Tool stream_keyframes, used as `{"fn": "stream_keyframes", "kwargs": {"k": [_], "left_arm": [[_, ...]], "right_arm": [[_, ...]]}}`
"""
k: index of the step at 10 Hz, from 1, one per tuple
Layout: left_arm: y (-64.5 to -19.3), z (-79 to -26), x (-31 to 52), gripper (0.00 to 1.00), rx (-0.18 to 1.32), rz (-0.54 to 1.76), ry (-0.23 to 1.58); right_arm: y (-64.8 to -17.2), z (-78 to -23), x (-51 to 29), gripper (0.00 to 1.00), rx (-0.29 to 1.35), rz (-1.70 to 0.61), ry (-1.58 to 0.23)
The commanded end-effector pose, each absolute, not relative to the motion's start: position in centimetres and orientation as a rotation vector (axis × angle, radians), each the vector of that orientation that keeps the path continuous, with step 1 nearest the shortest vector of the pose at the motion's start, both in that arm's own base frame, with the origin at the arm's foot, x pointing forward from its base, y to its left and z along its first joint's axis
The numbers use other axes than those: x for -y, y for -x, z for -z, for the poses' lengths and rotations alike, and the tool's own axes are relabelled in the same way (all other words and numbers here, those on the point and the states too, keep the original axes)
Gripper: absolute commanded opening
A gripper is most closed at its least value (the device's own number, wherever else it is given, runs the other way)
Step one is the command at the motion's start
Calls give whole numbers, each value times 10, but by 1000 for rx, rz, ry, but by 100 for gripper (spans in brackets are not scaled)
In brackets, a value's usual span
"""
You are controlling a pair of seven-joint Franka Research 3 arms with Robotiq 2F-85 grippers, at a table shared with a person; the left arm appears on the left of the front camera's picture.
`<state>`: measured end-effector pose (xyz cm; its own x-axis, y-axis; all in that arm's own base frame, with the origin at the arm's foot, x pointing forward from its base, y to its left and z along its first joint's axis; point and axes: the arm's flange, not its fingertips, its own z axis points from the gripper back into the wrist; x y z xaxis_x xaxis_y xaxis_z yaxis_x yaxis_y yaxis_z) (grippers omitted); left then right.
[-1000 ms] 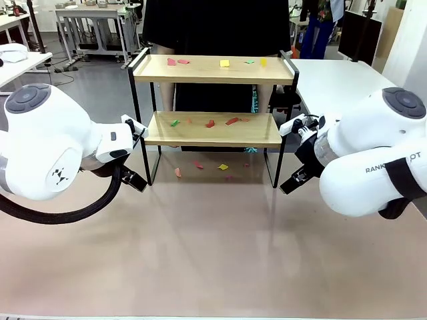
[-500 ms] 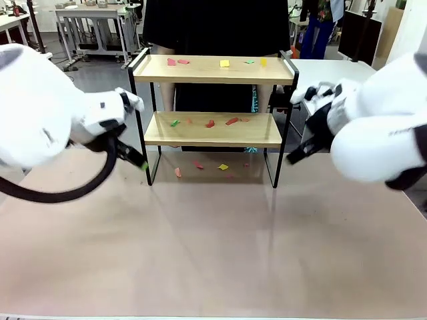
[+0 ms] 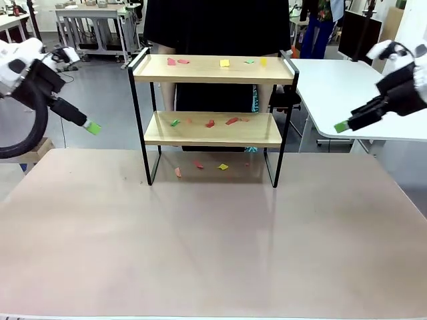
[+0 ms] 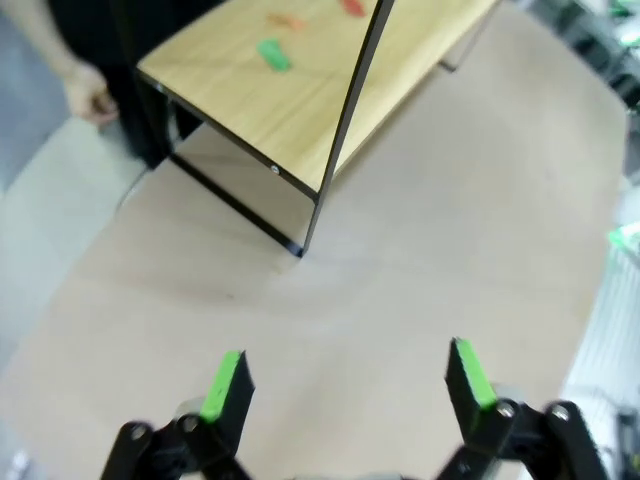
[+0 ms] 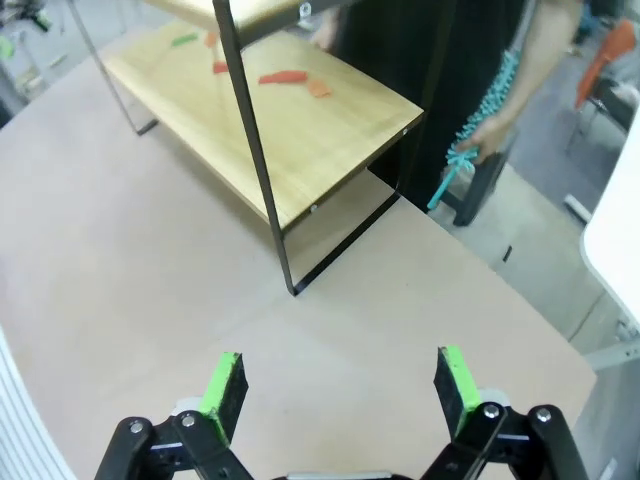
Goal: Clean the shelf.
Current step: Pick up the Duster handed by the human.
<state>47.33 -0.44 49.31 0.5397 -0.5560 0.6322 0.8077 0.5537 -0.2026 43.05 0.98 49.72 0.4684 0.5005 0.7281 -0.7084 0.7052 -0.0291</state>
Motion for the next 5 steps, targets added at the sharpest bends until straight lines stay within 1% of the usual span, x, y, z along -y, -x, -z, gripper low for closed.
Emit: {"fn": "stream_keyframes", "kwargs": {"k": [1,2,3,5], "left_arm": [[-523,-467,-29,100,553,974,636],[-534,-455,-45,100,587,1013,693],[-540,-439,-60,100,652,1044,756],[-547,-425,-70,100,722,1062,761]], "right_arm": [[-468,-472,33,100,826,-914,-375],[-476,-461,52,100,852,-954,-410],[-485,-443,71,100,919,-1086,-417],[-498,-429,87,100,971,-1079,-431]]}}
